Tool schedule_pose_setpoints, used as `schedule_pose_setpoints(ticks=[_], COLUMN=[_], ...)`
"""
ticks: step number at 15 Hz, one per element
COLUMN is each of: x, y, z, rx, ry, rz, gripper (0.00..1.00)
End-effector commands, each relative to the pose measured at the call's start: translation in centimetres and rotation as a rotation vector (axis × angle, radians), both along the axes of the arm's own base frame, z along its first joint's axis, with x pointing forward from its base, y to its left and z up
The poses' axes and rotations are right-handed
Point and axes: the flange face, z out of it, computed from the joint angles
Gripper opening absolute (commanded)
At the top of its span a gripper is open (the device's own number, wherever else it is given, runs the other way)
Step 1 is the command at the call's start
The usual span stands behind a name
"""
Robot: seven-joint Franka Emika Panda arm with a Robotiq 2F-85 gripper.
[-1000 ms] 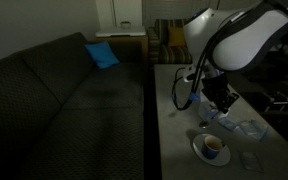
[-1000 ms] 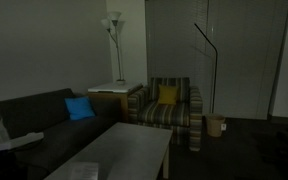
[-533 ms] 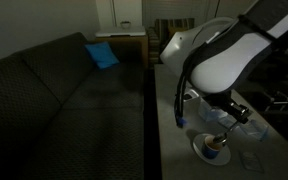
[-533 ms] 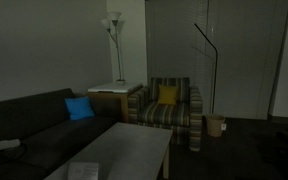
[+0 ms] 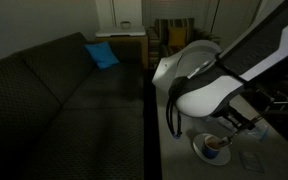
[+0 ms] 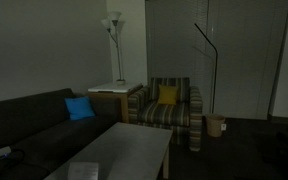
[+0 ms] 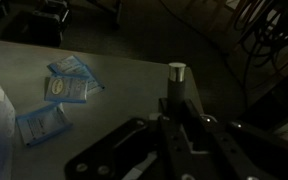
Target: Use the spoon to stir in the cup
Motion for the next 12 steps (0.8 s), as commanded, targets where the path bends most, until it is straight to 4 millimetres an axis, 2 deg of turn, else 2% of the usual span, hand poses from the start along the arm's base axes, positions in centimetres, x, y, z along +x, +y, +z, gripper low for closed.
schedule_pose_setpoints(ticks=[1,2,3,7,12], x=[1.5,1.8,1.6,2.7,3.4], y=[0.3,0.4,-0.1,-1.1,-0.7], z=[-1.8,-2.1,-1.1,-0.9,-0.6], rx=[-0.048,-0.056,-0.061,-0.065,-0.004], ry=[-0.14,-0.167,-0.19,-0.227,-0.216], rz=[-0.03,-0.038,-0.047,-0.064,-0.045], gripper=[0.04,0.04,0.04,0.04,0.04])
